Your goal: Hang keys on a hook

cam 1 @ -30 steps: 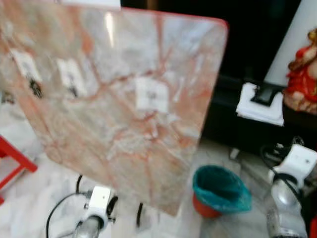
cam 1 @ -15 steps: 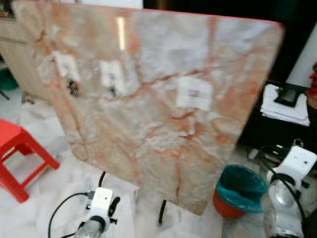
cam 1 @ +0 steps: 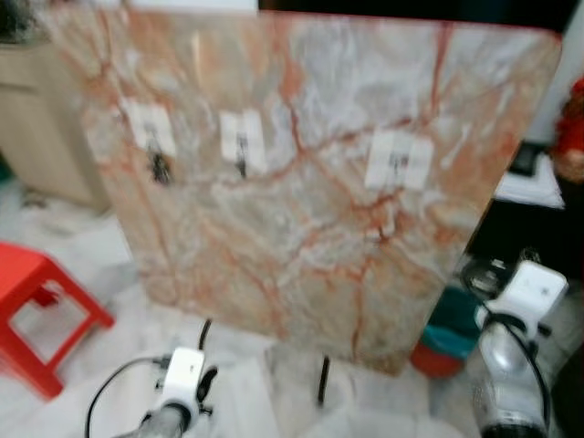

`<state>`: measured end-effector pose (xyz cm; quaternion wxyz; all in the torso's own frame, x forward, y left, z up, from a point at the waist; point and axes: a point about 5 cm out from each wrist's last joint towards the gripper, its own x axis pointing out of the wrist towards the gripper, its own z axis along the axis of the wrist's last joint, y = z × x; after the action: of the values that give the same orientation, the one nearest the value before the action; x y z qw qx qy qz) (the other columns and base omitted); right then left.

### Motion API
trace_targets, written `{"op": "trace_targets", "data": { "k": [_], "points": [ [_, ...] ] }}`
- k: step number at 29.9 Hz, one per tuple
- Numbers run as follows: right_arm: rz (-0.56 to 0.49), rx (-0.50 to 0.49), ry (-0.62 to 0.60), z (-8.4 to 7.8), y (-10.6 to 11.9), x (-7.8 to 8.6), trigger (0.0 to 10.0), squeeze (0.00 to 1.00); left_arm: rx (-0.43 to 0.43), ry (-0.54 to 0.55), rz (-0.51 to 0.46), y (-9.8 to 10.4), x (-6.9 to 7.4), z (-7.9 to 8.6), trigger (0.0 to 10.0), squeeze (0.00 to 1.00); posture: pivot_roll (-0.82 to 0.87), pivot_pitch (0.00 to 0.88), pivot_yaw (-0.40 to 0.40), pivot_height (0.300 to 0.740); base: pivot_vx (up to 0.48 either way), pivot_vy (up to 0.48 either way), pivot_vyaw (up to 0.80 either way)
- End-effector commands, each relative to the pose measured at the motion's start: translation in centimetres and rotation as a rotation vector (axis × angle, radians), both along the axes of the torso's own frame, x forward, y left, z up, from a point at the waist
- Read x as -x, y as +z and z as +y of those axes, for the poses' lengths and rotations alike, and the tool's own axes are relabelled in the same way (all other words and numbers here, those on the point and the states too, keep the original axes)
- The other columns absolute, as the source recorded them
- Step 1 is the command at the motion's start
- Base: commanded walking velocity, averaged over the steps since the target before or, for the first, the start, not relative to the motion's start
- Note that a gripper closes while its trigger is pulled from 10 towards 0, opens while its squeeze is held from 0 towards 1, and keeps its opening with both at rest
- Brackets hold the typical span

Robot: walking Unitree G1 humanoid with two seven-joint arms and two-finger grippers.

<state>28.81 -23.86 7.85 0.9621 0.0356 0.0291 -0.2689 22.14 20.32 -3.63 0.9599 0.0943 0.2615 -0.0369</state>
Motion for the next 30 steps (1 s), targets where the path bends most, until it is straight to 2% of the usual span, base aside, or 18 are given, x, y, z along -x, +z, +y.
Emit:
{"op": "trace_targets", "data": {
  "k": [1, 3, 19, 30],
  "points": [
    [-0.023, 0.004, -0.018, -0.6, 0.5, -0.1, 10.0, 0.0, 0.015, -0.02, -0.015, 0.3, -0.7, -0.7, 10.0, 0.0, -0.01, 0.0, -0.023, 0.74, 0.0, 0.39, -0.63],
    [-0.025, 0.001, -0.019, -0.6, 0.5, -0.1, 10.0, 0.0, 0.014, -0.02, -0.015, 0.3, -0.7, -0.7, 10.0, 0.0, -0.01, 0.0, -0.022, 0.74, 0.0, 0.39, -0.58],
    [-0.037, -0.022, 0.001, 0.6, 0.7, -0.8, 10.0, 0.0, 0.012, 0.011, -0.032, 0.8, -1.2, 0.3, 10.0, 0.0, 0.0, 0.0, -0.012, 0.74, 0.0, 0.377, 0.0],
    [-0.053, -0.004, -0.01, 1.0, 1.1, -1.2, 10.0, 0.0, 0.069, 0.017, -0.061, 0.9, -1.0, 0.1, 10.0, 0.0, 0.0, 0.0, -0.004, 0.74, 0.0, 0.0, 0.0]
  ]
}}
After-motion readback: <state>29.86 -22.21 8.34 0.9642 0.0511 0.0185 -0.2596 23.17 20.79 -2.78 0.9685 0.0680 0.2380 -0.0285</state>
